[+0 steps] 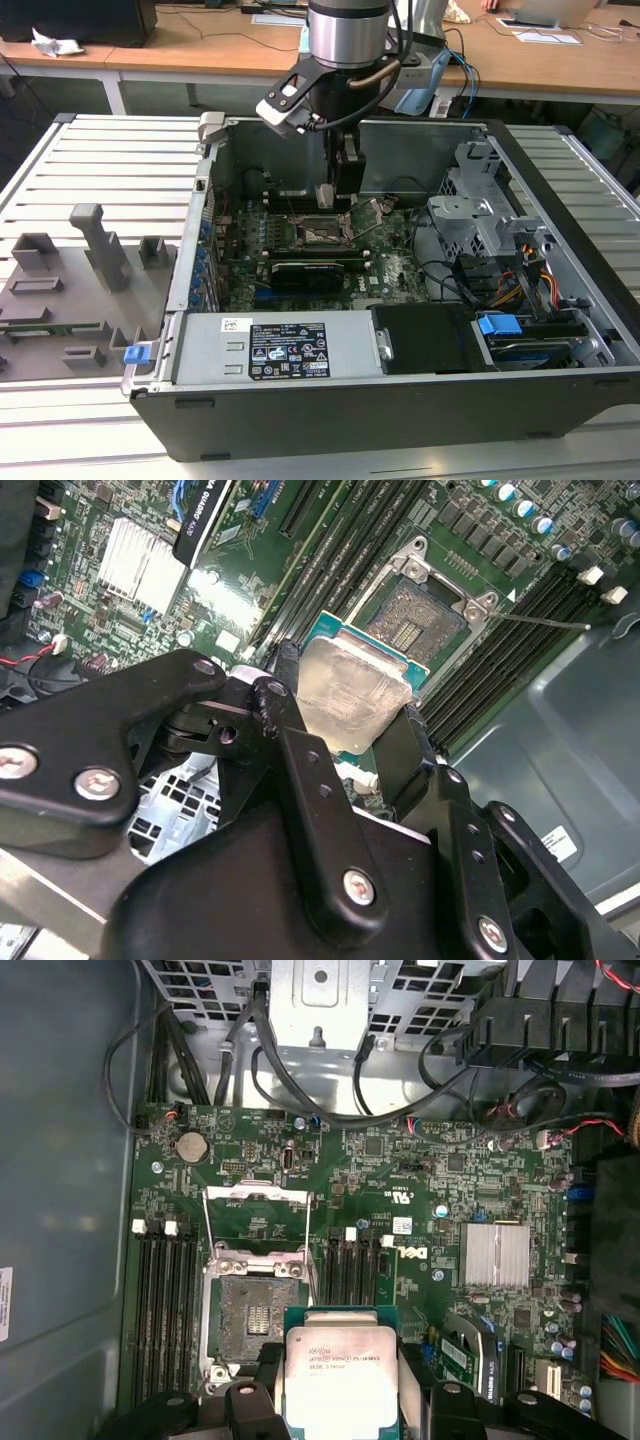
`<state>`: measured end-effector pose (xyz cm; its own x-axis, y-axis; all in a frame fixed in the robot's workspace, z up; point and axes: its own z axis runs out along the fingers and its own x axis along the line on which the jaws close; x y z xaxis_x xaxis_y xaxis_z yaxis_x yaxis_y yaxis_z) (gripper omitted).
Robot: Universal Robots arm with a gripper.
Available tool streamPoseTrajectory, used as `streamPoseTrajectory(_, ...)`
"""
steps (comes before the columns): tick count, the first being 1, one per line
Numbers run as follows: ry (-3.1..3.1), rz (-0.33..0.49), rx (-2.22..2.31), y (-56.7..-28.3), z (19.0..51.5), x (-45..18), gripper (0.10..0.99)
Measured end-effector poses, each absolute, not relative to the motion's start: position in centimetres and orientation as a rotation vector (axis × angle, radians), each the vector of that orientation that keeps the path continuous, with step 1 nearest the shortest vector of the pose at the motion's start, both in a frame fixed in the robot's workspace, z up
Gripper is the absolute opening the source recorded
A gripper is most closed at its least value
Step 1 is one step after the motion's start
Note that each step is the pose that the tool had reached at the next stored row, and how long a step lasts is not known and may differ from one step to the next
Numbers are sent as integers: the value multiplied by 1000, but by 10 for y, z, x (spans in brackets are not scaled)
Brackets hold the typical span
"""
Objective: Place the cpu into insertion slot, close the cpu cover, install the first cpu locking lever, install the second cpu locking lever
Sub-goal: 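Place the cpu into insertion slot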
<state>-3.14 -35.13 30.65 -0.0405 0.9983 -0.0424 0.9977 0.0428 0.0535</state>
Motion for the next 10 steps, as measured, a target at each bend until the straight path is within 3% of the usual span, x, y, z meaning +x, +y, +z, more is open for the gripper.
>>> streamPoseTrajectory(10,2214,23,2123,-351,297,-32,541)
